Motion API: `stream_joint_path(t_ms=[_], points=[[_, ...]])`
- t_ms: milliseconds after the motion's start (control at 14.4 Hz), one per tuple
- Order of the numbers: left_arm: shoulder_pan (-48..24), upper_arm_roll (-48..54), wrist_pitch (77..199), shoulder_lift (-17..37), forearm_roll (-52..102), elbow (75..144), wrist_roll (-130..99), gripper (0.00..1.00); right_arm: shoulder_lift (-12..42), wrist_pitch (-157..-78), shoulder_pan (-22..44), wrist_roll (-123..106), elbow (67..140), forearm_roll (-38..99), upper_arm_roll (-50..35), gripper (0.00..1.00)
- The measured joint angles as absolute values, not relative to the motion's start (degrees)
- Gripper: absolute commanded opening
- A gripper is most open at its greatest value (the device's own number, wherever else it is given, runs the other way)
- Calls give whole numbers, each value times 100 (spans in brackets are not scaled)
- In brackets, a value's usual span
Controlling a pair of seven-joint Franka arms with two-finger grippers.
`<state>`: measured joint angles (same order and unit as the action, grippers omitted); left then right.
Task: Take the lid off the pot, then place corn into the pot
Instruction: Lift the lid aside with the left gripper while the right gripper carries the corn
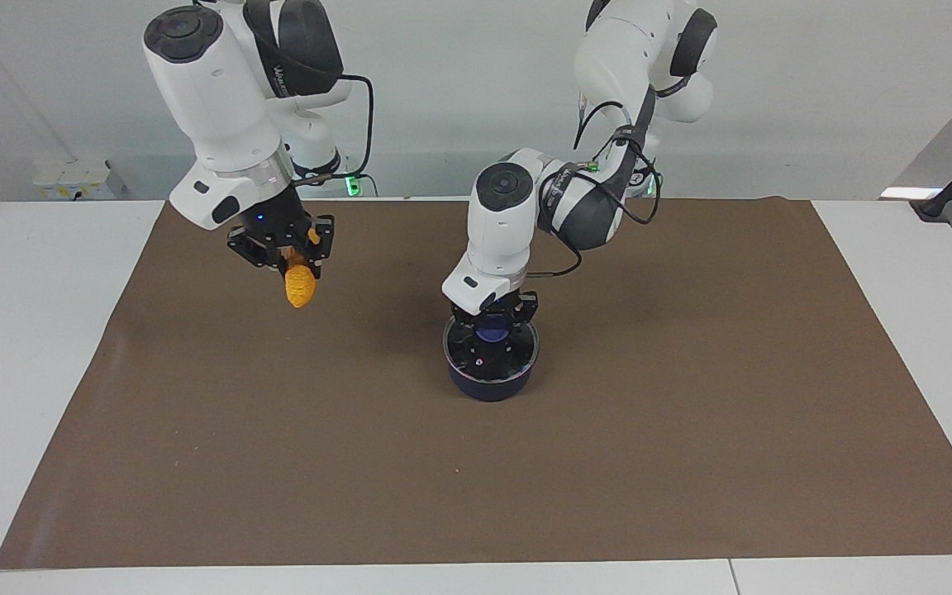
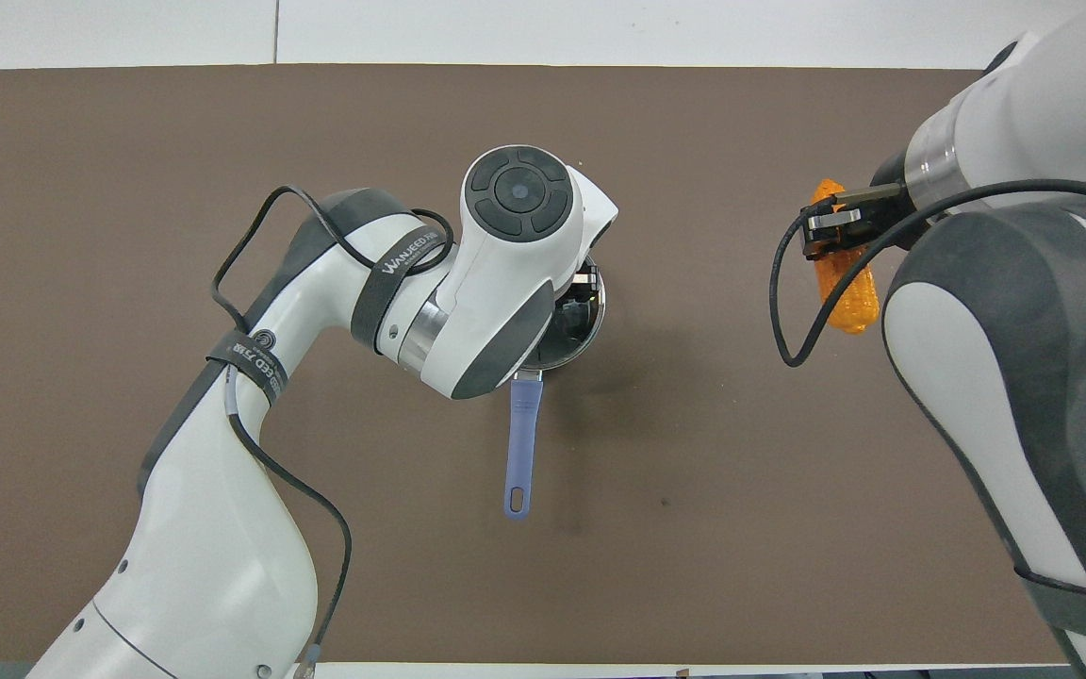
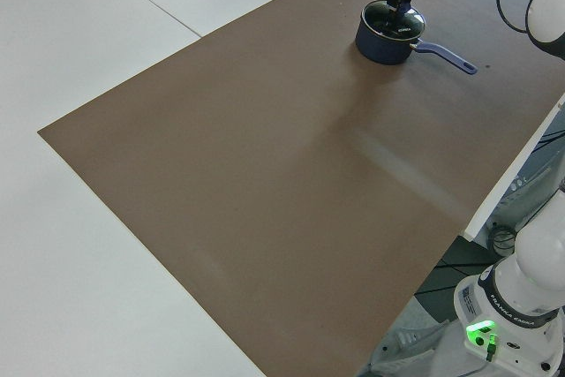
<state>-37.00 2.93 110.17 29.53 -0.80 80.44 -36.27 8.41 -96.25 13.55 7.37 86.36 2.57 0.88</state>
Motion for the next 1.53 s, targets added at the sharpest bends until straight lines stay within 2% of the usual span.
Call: stream_joint_path(t_ms=[486, 694, 833, 1181, 1528], points=[[-3535, 226, 10606, 2490, -80, 8027, -3618, 21, 851, -9715, 1465, 937, 8635, 257, 84, 0], [-3156, 213, 10287, 2241, -64, 8025, -3287, 20, 878, -9934, 1590, 1159, 8636, 267, 54, 0], [-2754, 204, 10056, 2118, -20, 8026, -2773, 20, 983, -10254, 1906, 1666, 8638, 287, 43, 0], [-1646, 186, 9909, 2063, 49, 8074, -1406, 18, 1540, -11327, 2984, 3102, 8668, 286, 22, 0], [-548, 180, 9938, 2050, 246, 8233, 37, 16, 2489, -12353, 3386, 3245, 8720, 273, 23, 0]])
